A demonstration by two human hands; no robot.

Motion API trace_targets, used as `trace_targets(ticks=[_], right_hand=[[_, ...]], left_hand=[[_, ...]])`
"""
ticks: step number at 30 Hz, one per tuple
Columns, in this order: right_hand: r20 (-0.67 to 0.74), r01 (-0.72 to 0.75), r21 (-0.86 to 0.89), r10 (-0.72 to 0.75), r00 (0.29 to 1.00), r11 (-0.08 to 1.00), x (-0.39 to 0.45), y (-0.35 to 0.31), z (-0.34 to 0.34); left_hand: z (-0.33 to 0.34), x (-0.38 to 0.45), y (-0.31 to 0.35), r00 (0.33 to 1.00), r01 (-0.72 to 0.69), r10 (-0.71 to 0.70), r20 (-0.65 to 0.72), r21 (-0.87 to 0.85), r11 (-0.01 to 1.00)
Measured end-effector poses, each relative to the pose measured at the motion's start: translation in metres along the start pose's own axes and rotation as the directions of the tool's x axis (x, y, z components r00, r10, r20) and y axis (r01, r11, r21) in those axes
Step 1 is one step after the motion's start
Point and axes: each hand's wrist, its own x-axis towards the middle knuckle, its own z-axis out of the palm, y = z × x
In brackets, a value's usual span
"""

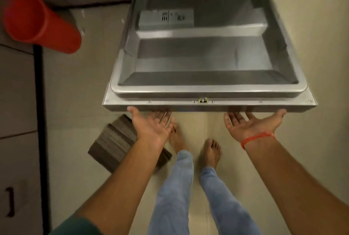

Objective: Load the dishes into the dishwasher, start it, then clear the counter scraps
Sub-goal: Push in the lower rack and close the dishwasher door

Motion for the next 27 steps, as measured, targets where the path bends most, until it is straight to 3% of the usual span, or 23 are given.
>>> trace_targets(ticks=[7, 13, 27], right_hand=[[0.164, 0.043, -0.064, -0.032, 0.986, 0.997, -0.101, -0.043, 0.072], [0.382, 0.069, -0.092, -0.028, 0.924, 0.993, -0.156, -0.077, 0.131], [0.614, 0.182, -0.002, -0.142, 0.776, 0.983, -0.215, -0.127, 0.256]], left_hand=[[0.076, -0.1, 0.054, 0.994, -0.04, 0.041, 0.102, -0.013, 0.999], [0.145, -0.166, 0.096, 0.983, -0.057, 0.061, 0.175, -0.028, 0.998], [0.255, -0.207, 0.174, 0.871, -0.189, 0.177, 0.457, -0.021, 0.982]])
